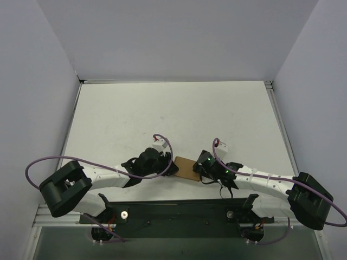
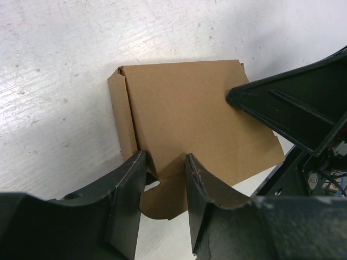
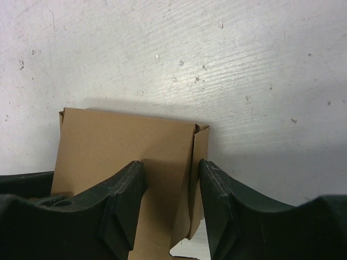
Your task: Fold the paper box
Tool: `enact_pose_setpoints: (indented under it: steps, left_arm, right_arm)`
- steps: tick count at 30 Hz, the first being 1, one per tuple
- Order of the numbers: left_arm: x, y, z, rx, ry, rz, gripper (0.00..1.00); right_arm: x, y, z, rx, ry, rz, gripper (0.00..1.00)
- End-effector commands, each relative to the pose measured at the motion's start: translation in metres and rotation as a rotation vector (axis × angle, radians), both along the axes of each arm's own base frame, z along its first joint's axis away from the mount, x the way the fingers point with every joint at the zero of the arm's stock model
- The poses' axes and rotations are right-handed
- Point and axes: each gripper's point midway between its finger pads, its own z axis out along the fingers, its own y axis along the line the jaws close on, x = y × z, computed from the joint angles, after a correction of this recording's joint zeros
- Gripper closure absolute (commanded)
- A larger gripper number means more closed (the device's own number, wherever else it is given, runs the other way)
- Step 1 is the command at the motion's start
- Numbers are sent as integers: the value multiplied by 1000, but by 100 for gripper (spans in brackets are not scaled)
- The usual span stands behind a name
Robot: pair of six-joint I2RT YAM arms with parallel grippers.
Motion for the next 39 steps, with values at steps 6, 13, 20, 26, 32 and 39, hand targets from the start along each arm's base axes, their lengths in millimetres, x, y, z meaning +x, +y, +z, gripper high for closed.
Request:
enact_pose_setpoints:
  steps: [6, 13, 20, 26, 32, 39]
  left_arm:
    - [-22, -27, 15, -113, 39, -102, 56]
    - [1, -1, 38, 2, -100, -42, 46]
    - [11, 13, 50, 16, -147, -2, 37]
    - [12, 17, 29, 31, -106, 10, 36]
    - [11, 10, 15, 10, -88, -12, 36]
    - [4, 11, -15, 28, -37, -37, 52]
  right_arm:
    - [-21, -12, -23, -77, 105, 26, 56]
    - [-21, -20, -25, -99, 96, 8, 57]
    - [-22, -22, -29, -120, 107, 9, 59]
    - [-21, -24, -29, -129, 107, 7, 61]
    - [-21, -24, -29, -136, 108, 6, 67]
    - [-21, -25, -29, -140, 107, 8, 74]
